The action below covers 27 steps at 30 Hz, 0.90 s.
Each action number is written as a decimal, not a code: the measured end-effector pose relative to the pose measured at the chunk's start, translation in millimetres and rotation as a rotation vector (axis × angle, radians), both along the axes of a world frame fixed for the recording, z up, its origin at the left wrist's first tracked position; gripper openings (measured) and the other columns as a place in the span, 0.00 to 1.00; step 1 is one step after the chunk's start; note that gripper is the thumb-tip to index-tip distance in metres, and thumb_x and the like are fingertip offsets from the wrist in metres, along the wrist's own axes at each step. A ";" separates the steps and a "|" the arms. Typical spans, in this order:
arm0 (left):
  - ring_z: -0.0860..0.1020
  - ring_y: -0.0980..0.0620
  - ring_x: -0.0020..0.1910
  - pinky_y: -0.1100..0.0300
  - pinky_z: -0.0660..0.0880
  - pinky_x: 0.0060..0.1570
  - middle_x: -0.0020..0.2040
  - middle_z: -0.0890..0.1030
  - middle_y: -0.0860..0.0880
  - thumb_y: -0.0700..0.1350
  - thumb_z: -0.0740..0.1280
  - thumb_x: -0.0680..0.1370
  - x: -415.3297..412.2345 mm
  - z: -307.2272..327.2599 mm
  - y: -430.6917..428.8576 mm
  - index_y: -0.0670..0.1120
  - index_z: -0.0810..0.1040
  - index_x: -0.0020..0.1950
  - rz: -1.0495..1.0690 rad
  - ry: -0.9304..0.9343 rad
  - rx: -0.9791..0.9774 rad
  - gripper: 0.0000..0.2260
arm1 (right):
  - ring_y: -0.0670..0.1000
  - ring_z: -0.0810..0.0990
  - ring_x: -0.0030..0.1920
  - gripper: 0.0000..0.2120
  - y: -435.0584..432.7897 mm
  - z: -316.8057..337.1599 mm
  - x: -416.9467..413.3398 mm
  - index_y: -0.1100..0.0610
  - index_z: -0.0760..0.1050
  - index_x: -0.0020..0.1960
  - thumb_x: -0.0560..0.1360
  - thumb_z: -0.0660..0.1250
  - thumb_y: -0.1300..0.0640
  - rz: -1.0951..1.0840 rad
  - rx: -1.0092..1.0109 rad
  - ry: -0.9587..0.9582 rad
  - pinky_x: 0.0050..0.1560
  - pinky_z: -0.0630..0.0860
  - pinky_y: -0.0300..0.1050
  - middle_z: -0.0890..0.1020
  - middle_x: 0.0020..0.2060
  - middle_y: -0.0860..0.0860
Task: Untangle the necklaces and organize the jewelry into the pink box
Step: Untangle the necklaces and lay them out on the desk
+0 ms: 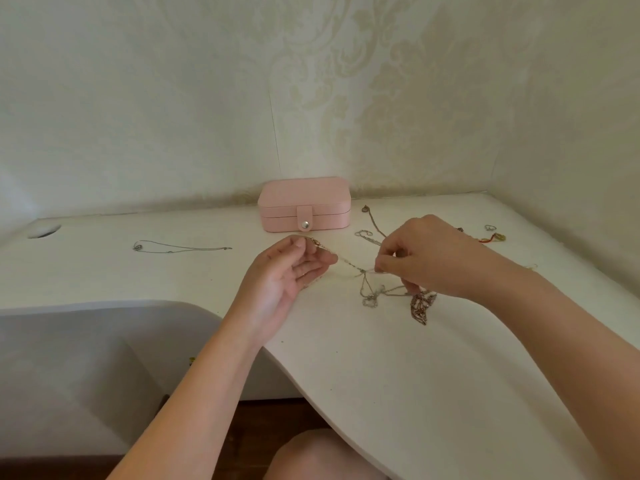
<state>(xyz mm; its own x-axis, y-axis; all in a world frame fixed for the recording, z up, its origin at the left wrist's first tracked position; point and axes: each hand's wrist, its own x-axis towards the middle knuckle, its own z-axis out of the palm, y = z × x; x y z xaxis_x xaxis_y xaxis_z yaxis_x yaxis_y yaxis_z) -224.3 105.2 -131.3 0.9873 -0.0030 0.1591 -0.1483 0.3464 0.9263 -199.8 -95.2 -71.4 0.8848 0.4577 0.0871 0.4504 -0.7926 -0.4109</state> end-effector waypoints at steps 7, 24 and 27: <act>0.60 0.57 0.22 0.67 0.61 0.22 0.26 0.62 0.53 0.44 0.57 0.81 -0.6 0.8 -0.5 0.45 0.72 0.42 0.034 0.085 0.039 0.10 | 0.39 0.74 0.26 0.16 -11.5 3.4 9.1 0.44 0.78 0.59 0.72 0.69 0.44 -0.080 -0.092 -0.069 0.30 0.63 0.36 0.79 0.25 0.47; 0.62 0.62 0.15 0.71 0.59 0.14 0.30 0.79 0.47 0.42 0.77 0.61 2.0 37.9 75.8 0.46 0.84 0.38 -0.567 0.373 0.437 0.08 | 0.50 0.76 0.45 0.46 -48.0 3.4 26.6 0.49 0.60 0.70 0.59 0.76 0.38 -0.258 -0.060 -0.134 0.46 0.74 0.47 0.76 0.45 0.48; 0.66 0.60 0.18 0.70 0.61 0.18 0.40 0.84 0.44 0.47 0.72 0.69 1.4 78.2 64.7 0.47 0.83 0.56 -0.759 0.419 1.014 0.15 | 0.54 0.79 0.44 0.29 -52.0 5.0 30.6 0.53 0.70 0.64 0.68 0.74 0.44 -0.389 -0.029 -0.230 0.42 0.75 0.46 0.81 0.42 0.52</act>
